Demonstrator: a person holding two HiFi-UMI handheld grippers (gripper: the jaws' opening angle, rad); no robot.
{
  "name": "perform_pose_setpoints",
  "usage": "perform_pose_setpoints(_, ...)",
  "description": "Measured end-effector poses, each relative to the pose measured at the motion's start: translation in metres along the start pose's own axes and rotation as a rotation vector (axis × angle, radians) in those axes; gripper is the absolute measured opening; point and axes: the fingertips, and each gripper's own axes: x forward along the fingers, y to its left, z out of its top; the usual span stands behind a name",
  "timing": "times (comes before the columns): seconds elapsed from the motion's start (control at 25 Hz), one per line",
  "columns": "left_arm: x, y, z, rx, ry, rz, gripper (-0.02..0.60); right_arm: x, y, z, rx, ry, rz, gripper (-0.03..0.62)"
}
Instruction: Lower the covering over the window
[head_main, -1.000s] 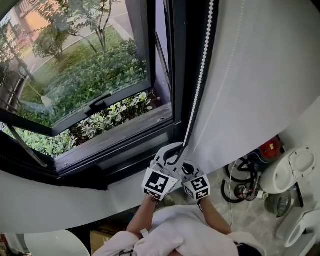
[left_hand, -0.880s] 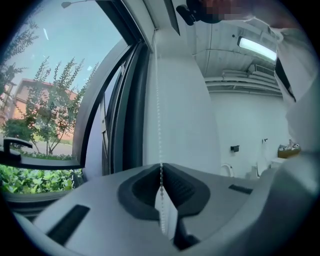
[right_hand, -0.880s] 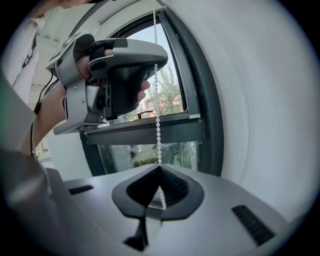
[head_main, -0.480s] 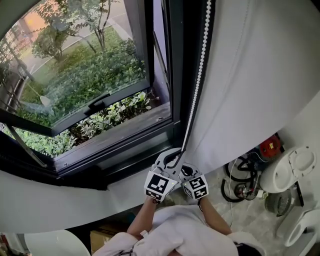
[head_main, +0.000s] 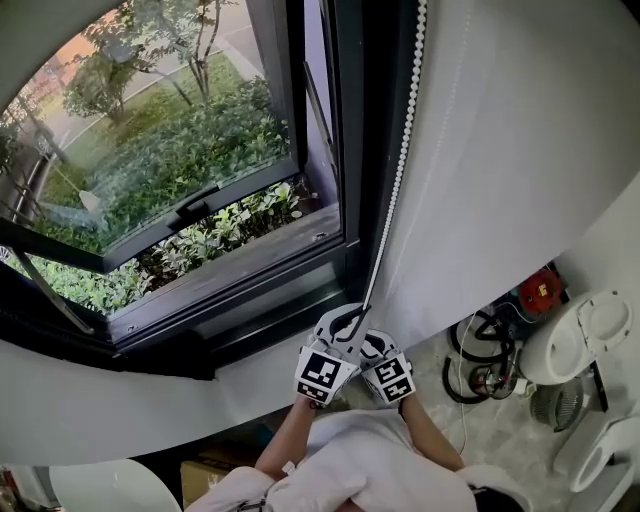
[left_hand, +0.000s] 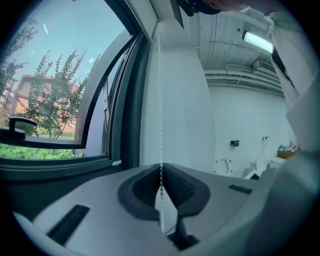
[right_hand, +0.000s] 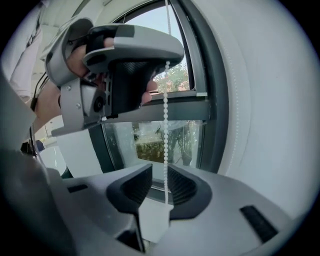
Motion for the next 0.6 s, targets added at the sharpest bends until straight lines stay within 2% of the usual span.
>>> perform_pose_setpoints(0.16,-0.002,-0.001,-0.009,0.000,0.011,0.003,0.021,-0.015,-0.001,0.011,-0.008,-0.033,-0.001,0.111)
perform_pose_setpoints(0.36,-0.003,-0.002,-0.011,0.001,0.003,0.004,0.021,-0.044,-0.015,0.039,-0.022,-0.081,-0.042,0.124)
perform_pose_setpoints(0.6,-0.004,0.000,-0.012,0.005,-0.001,0.009,0.021,-0.086,-0.029,0.102,-0.042,-0.238,-0.102,0.129)
